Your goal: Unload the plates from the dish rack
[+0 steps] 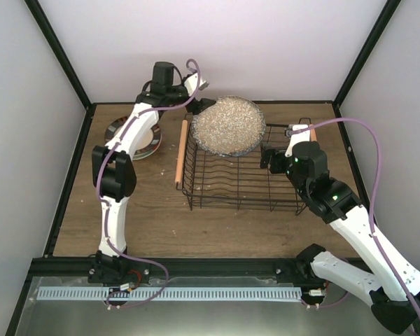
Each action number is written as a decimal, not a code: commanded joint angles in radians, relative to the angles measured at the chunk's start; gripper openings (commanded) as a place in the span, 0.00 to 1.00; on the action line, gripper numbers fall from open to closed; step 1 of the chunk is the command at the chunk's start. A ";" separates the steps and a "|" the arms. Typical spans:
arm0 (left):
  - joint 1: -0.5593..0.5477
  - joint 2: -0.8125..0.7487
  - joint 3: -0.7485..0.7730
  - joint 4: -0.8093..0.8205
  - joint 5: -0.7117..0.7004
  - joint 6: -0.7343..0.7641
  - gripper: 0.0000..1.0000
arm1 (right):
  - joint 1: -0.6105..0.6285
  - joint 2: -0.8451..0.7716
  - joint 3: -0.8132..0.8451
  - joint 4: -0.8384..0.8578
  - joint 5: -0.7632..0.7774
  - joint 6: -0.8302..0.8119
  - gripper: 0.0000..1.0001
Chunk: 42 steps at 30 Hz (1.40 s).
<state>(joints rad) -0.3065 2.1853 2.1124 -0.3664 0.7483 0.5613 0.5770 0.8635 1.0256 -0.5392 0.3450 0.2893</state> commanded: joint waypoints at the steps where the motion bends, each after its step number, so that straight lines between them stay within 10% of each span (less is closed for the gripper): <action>1: -0.017 0.007 -0.008 -0.015 -0.028 0.090 0.74 | -0.008 -0.014 0.044 -0.010 0.024 0.012 1.00; 15: -0.055 0.024 -0.006 -0.092 0.028 0.115 0.43 | -0.008 -0.040 0.037 -0.037 0.036 0.026 1.00; 23: -0.070 0.017 -0.008 -0.122 0.027 0.112 0.05 | -0.008 -0.047 0.033 -0.043 0.034 0.031 1.00; 42: -0.082 -0.139 -0.048 0.149 0.143 -0.101 0.04 | -0.007 -0.075 -0.011 -0.035 0.019 0.052 1.00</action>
<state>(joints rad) -0.3660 2.1601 2.0506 -0.3786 0.7593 0.6052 0.5770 0.8036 1.0222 -0.5762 0.3630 0.3233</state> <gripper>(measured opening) 0.066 0.997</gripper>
